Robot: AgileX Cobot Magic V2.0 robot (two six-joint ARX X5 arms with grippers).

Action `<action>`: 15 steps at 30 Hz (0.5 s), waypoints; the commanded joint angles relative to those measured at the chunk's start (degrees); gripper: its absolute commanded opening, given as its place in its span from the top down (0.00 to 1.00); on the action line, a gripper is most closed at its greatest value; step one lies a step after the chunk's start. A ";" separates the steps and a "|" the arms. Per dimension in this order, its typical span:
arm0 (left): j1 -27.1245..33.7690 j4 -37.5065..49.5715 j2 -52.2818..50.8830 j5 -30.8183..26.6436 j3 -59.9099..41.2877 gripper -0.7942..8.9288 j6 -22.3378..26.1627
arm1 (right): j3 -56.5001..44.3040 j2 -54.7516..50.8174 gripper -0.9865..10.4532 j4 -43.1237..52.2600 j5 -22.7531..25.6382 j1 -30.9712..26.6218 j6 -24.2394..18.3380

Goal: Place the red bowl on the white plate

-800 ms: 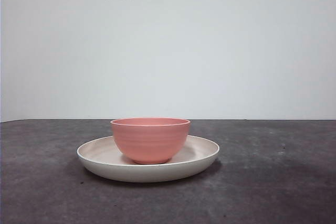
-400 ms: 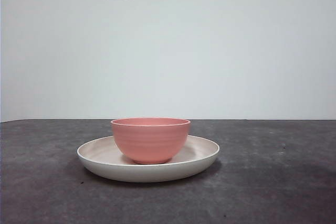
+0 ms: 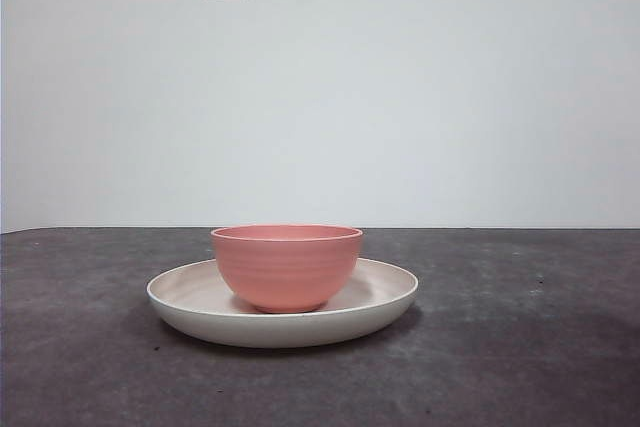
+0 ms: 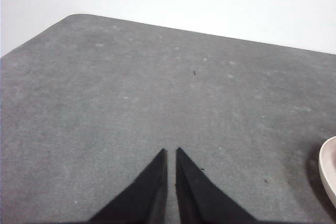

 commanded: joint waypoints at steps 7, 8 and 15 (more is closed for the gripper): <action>0.07 -0.39 -0.07 -0.22 -1.16 0.89 0.02 | -0.50 -0.13 0.89 0.11 -0.22 0.20 1.11; 0.07 -0.39 -0.07 -0.22 -1.16 0.89 0.02 | -0.50 -0.13 0.89 0.11 -0.22 0.20 1.14; 0.07 -0.39 -0.07 -0.22 -1.16 0.89 0.02 | -0.50 -0.13 0.89 0.11 -0.20 0.20 1.11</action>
